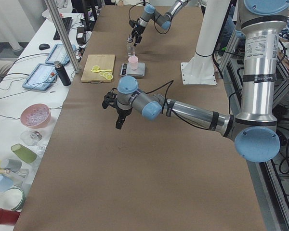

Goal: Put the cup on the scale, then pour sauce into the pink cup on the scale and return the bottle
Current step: 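Close the right gripper around the sauce bottle's metal spout cap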

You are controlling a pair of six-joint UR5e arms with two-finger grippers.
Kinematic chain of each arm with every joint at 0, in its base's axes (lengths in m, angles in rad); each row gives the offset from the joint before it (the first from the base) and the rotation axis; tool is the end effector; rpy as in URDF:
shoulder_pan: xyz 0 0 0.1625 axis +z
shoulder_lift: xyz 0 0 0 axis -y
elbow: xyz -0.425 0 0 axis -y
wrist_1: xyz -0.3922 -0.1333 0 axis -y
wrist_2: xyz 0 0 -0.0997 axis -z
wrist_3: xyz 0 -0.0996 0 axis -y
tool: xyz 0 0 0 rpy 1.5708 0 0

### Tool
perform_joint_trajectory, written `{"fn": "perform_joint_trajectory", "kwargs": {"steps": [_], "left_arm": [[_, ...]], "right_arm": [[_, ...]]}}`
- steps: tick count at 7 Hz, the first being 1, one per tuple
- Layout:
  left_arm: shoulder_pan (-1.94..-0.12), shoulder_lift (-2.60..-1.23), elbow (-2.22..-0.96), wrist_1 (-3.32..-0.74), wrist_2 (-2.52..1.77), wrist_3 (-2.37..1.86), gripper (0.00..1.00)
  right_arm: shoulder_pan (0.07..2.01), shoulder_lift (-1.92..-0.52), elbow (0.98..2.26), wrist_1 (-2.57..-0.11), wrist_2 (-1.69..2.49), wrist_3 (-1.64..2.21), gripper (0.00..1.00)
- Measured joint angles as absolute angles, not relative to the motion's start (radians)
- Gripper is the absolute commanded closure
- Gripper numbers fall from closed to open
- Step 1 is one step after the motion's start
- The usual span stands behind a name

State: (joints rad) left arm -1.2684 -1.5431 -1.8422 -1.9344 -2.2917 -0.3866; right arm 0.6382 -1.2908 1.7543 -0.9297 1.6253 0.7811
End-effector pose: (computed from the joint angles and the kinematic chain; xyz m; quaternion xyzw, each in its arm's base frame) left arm 0.0824 -0.4911 0.4972 0.1497 0.4113 0.0678 0.8966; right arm -0.4073 -0.4613 0.3512 0.3259 -0.4116 -0.0787 0.8475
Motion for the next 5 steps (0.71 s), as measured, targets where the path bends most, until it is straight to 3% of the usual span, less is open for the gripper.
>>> {"fn": "perform_joint_trajectory", "kwargs": {"steps": [5], "left_arm": [[-1.282,-1.548,-1.844,-1.931,-2.316,-0.394,0.03]], "right_arm": [[0.613,-1.268,1.753,-0.930,1.585,0.790,0.00]]}}
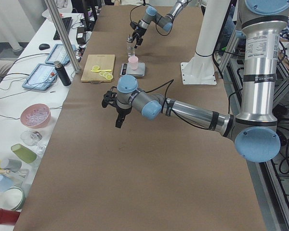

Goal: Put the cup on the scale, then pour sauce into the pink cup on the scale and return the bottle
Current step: 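Close the right gripper around the sauce bottle's metal spout cap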

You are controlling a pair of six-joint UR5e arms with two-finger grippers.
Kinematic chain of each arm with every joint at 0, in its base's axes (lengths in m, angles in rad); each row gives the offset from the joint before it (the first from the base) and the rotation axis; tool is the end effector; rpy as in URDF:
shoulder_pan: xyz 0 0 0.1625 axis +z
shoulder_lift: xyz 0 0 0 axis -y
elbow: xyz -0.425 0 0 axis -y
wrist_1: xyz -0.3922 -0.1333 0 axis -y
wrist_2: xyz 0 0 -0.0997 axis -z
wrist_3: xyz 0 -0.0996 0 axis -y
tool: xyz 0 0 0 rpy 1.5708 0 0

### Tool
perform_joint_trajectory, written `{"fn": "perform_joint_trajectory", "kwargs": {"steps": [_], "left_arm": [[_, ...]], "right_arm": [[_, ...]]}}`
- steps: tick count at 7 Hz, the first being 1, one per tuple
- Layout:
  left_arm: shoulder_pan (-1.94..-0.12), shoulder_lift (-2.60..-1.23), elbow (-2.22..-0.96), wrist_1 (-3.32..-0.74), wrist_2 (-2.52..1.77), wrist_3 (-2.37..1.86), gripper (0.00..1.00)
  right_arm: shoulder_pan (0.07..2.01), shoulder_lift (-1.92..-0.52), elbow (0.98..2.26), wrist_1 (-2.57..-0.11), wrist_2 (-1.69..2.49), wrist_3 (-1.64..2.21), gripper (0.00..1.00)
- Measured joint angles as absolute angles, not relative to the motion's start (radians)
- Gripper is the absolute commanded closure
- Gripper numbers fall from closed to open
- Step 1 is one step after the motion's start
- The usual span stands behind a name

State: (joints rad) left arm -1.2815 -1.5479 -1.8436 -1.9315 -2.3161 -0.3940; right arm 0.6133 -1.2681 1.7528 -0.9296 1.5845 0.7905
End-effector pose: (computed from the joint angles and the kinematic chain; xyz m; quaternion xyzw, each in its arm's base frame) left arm 0.0779 -0.4922 0.4932 0.1474 0.4210 0.0628 0.8928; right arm -0.4200 -0.4570 0.3383 0.3380 -0.4130 -0.0742 0.8424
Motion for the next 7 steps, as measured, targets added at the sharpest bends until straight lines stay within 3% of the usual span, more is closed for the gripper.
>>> {"fn": "perform_joint_trajectory", "kwargs": {"steps": [7], "left_arm": [[-1.282,-1.556,-1.841,-1.931,-2.316,-0.397,0.03]], "right_arm": [[0.622,-1.267,1.724,-0.907,1.553,0.788,0.00]]}}
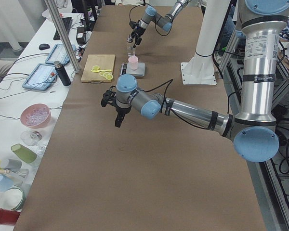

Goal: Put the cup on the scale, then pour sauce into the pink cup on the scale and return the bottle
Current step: 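Close the right gripper around the sauce bottle's metal spout cap, then lift the sauce bottle with the right gripper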

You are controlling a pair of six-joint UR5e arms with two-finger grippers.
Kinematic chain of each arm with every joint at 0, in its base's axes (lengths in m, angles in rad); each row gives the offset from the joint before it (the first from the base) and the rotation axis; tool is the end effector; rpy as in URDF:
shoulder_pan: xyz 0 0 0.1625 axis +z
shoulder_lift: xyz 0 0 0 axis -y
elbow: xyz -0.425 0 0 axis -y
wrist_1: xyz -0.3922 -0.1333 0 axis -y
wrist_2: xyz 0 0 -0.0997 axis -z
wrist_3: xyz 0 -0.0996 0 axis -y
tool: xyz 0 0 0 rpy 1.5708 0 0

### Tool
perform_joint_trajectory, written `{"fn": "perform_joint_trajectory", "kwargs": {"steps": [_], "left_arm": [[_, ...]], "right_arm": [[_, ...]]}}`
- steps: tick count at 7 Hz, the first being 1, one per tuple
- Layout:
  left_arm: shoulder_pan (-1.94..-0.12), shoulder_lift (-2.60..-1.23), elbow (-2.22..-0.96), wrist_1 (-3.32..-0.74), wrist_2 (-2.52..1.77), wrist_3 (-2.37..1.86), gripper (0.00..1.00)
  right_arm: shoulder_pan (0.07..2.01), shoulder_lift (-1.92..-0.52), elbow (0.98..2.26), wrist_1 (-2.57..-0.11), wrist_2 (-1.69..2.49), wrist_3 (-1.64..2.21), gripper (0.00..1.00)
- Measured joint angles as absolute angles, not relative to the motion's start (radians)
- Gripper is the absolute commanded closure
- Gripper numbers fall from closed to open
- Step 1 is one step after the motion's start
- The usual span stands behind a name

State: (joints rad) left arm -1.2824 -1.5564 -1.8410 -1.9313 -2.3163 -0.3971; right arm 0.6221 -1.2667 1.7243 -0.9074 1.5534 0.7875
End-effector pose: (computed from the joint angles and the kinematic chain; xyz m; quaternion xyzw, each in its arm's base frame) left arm 0.0783 -0.4951 0.4903 0.1494 0.4218 0.0621 0.8921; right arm -0.4188 -0.4665 0.3482 0.3492 -0.4009 -0.0636 0.8446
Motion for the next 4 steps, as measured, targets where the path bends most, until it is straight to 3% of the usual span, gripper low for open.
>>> {"fn": "perform_joint_trajectory", "kwargs": {"steps": [4], "left_arm": [[-1.284,-1.557,-1.842,-1.931,-2.316,-0.397,0.03]], "right_arm": [[0.623,-1.259,1.621,-0.750,1.540,0.792,0.00]]}}
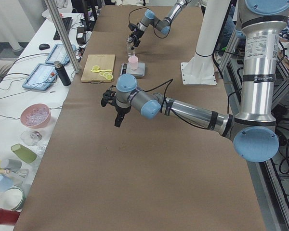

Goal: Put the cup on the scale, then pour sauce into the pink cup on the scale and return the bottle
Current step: 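Lift the sauce bottle with the right gripper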

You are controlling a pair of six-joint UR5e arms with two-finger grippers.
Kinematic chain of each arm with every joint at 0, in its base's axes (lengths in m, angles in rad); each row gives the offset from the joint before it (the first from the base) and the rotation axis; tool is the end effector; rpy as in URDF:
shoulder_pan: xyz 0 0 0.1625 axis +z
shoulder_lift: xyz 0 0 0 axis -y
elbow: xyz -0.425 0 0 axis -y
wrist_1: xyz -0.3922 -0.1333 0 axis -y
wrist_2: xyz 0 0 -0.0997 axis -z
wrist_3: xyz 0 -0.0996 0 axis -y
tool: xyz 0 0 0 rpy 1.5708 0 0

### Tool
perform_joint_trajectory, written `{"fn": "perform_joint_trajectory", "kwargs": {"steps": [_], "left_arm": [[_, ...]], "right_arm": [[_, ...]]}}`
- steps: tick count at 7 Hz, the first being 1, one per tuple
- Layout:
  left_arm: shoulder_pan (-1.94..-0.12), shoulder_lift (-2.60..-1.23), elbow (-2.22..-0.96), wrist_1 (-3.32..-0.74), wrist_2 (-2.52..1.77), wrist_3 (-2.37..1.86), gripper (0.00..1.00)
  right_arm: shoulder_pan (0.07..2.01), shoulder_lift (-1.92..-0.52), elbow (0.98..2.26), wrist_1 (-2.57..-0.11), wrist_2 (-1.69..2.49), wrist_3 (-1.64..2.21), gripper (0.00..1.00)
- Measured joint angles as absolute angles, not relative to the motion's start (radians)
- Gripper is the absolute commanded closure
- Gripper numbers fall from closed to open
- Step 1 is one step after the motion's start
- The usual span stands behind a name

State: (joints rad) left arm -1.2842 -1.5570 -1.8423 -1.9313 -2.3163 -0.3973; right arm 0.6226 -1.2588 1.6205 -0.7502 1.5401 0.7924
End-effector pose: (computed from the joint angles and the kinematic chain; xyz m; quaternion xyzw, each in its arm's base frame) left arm 0.0775 -0.4954 0.4894 0.1506 0.4218 0.0615 0.8920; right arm -0.4300 -0.4765 0.3736 0.3689 -0.4178 -0.0561 0.8284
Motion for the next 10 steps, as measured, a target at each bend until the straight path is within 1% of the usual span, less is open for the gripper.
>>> {"fn": "perform_joint_trajectory", "kwargs": {"steps": [3,4,5,7,10], "left_arm": [[-1.285,-1.557,-1.845,-1.931,-2.316,-0.398,0.03],[-1.285,-1.557,-1.846,-1.931,-2.316,-0.398,0.03],[-1.285,-1.558,-1.847,-1.931,-2.315,-0.399,0.03],[-1.285,-1.559,-1.846,-1.930,-2.314,-0.400,0.03],[-1.284,-1.561,-1.841,-1.930,-2.313,-0.402,0.03]], "right_arm": [[0.624,-1.239,1.617,-0.746,1.529,0.793,0.01],[0.624,-1.235,1.617,-0.746,1.527,0.793,0.07],[0.624,-1.234,1.617,-0.746,1.527,0.793,0.17],[0.624,-1.234,1.615,-0.745,1.526,0.793,0.49],[0.625,-1.234,1.610,-0.745,1.526,0.794,0.84]]}}
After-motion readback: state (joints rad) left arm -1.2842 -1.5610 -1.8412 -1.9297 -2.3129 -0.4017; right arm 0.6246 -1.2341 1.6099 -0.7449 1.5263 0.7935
